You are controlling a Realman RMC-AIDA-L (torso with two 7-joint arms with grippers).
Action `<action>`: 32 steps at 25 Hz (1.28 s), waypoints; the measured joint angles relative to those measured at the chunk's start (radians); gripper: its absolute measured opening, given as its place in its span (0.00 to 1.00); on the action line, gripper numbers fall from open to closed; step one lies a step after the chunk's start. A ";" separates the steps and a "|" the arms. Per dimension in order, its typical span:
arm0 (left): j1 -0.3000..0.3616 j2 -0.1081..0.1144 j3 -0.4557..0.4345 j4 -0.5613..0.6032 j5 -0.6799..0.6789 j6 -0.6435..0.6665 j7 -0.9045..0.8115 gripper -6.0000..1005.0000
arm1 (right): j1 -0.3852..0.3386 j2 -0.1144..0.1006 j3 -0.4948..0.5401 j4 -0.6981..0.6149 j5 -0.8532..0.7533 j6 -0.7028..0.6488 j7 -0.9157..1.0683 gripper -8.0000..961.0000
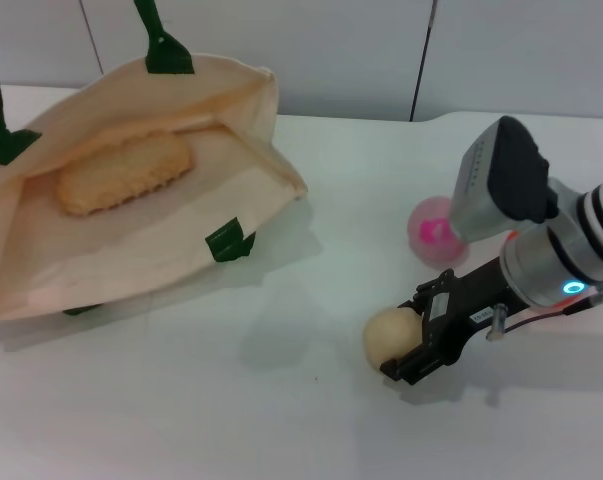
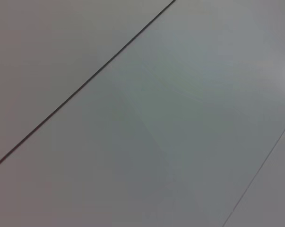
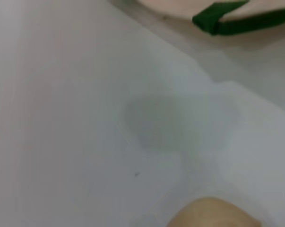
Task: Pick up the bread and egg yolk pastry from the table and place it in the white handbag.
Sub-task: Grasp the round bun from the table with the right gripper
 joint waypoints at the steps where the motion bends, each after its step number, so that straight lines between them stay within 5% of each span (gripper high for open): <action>1: 0.000 0.000 0.000 0.000 -0.001 0.000 0.000 0.09 | 0.003 0.001 -0.006 0.007 0.001 -0.010 0.001 0.93; 32: 0.003 0.003 0.007 0.001 0.004 0.004 -0.019 0.09 | -0.006 0.001 -0.002 -0.005 0.017 -0.046 -0.003 0.75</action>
